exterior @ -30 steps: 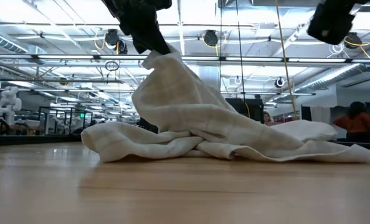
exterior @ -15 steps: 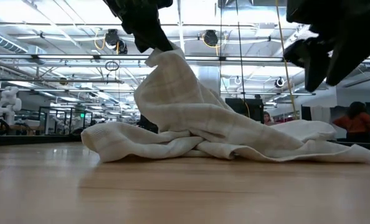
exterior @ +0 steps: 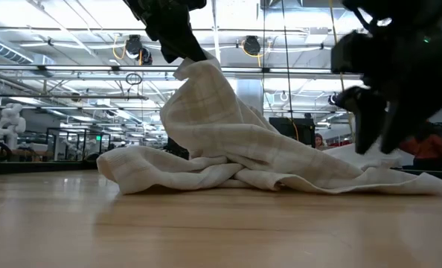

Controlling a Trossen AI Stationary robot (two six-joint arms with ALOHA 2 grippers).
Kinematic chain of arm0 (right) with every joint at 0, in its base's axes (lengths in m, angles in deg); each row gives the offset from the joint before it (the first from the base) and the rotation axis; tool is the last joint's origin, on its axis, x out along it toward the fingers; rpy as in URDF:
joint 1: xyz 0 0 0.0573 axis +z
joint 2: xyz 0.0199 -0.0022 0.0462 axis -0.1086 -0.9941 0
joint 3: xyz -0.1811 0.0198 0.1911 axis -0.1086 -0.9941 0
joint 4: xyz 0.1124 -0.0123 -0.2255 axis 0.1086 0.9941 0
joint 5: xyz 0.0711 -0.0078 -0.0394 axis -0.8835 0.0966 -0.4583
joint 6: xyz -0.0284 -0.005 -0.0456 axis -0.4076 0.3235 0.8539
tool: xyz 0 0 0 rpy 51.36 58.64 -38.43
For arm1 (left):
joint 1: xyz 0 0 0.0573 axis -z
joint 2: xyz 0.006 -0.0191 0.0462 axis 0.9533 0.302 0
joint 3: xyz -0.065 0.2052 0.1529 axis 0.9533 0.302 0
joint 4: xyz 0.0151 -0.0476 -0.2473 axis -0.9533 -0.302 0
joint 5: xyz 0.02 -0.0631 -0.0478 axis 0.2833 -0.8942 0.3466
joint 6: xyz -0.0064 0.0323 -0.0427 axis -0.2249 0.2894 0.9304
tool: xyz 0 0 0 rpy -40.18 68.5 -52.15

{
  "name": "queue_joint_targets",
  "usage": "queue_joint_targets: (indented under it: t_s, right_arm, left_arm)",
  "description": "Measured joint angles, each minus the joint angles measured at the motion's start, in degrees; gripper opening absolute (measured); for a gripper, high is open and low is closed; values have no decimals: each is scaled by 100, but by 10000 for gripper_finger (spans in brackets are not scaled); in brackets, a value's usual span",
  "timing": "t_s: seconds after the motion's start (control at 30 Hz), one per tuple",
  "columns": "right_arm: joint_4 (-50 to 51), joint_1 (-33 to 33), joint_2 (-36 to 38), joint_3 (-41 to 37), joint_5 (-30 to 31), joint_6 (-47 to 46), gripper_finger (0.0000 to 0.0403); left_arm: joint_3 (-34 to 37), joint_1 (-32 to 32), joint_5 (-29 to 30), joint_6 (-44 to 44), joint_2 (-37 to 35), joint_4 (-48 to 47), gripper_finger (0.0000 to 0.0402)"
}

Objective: Roll towel
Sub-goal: Roll the towel

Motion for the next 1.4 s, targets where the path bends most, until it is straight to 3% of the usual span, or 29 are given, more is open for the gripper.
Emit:
queue_joint_targets:
  t_s: [0.1, 0.27, 0.5, 0.73, 0.97, 1.17, 1.27, 1.4]
  right_arm:
    - [-294, 0, -2, -208, -196, -123, 213]
    - [-548, -68, -2, -332, -23, -310, 183]
    - [-685, -140, -114, -465, -53, -558, 114]
    - [-786, -174, -92, -465, -68, -739, 11]
    - [-798, -190, 460, -464, -639, -1120, 5]
    - [-820, -218, 1596, -383, -873, -2080, 3]
    - [-845, -271, 2194, -169, -555, -2529, 3]
    - [-892, -394, 2759, 289, 688, -2544, 3]
  left_arm:
    - [0, 0, 0, -5, 0, 0, 8]
    - [0, 0, 2, -4, 0, 0, 8]
    - [0, 0, 2, -5, 0, -4, 8]
    - [0, 0, 3, -5, 0, -4, 8]
    - [0, 0, 4, -3, 0, 3, 8]
    - [-332, 11, 37, -64, -240, 171, 8]
    - [-644, 11, 93, -462, -377, 129, 8]
    - [-1116, -37, 488, -1245, -535, 330, 8]
